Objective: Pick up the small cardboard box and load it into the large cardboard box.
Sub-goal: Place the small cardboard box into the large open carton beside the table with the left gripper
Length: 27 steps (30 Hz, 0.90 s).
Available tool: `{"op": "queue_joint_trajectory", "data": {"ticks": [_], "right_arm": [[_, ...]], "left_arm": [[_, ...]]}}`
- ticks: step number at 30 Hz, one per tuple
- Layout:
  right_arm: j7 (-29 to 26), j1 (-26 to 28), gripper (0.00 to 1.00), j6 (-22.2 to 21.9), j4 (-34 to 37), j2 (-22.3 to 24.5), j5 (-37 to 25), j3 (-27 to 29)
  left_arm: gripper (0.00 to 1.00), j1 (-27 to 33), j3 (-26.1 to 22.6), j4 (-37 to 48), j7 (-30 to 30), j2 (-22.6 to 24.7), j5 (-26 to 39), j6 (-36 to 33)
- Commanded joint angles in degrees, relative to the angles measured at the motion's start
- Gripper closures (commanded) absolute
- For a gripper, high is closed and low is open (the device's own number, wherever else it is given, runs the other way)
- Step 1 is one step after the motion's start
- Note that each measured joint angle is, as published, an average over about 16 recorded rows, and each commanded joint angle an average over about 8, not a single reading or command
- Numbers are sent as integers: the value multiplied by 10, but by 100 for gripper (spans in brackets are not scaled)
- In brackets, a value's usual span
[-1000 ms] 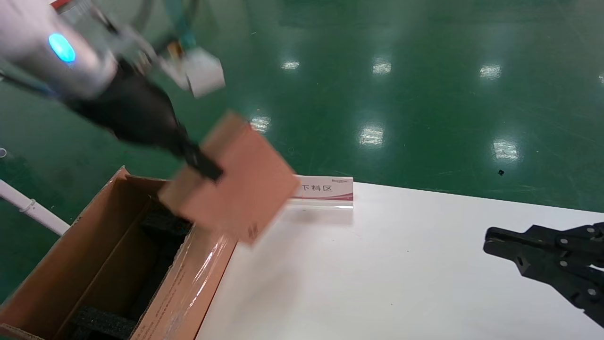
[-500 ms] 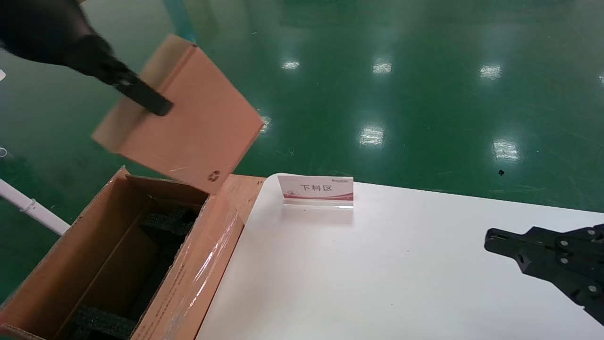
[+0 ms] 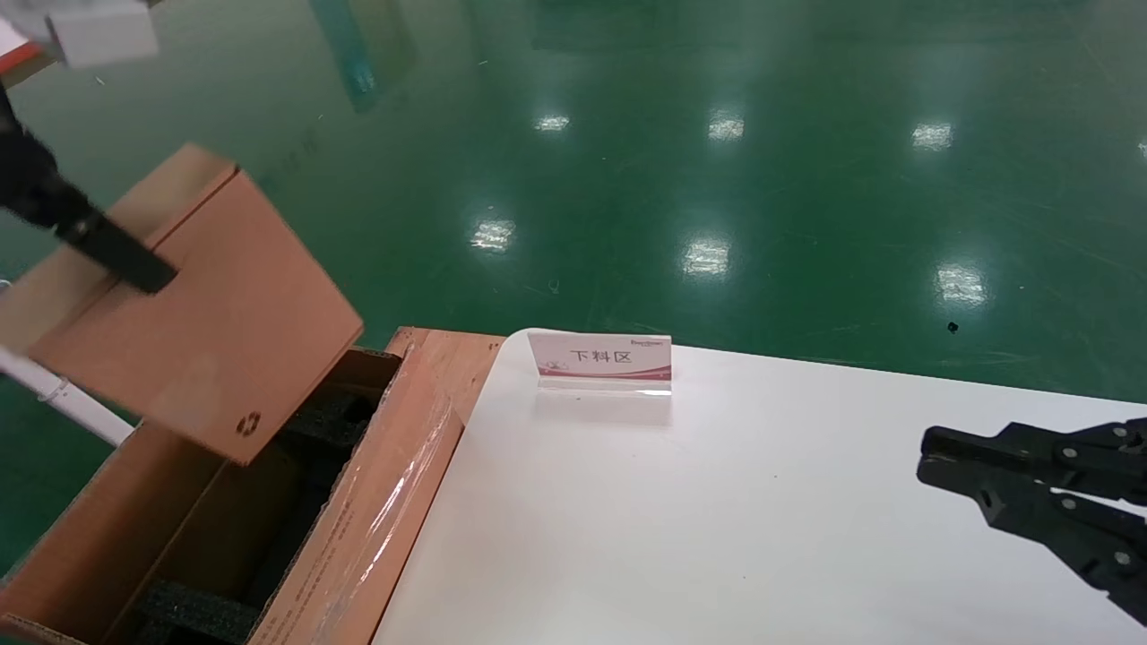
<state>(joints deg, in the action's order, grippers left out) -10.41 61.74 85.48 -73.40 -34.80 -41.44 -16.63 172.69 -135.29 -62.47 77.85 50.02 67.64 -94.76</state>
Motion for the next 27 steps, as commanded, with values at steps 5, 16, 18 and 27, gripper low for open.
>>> {"op": "queue_joint_trajectory", "data": {"ticks": [5, 16, 18, 27], "right_arm": [[0, 0, 0, 0, 0, 0, 0, 0], [0, 0, 0, 0, 0, 0, 0, -1], [0, 0, 0, 0, 0, 0, 0, -1], [0, 0, 0, 0, 0, 0, 1, -1]], "left_arm": [[100, -1, -80, 9, -11, -2, -28, 4], [100, -23, -125, -26, 10, -48, -11, 40], [100, -38, -118, -32, 21, -56, 2, 50], [100, -73, -84, -73, 73, -93, 64, 78]]}}
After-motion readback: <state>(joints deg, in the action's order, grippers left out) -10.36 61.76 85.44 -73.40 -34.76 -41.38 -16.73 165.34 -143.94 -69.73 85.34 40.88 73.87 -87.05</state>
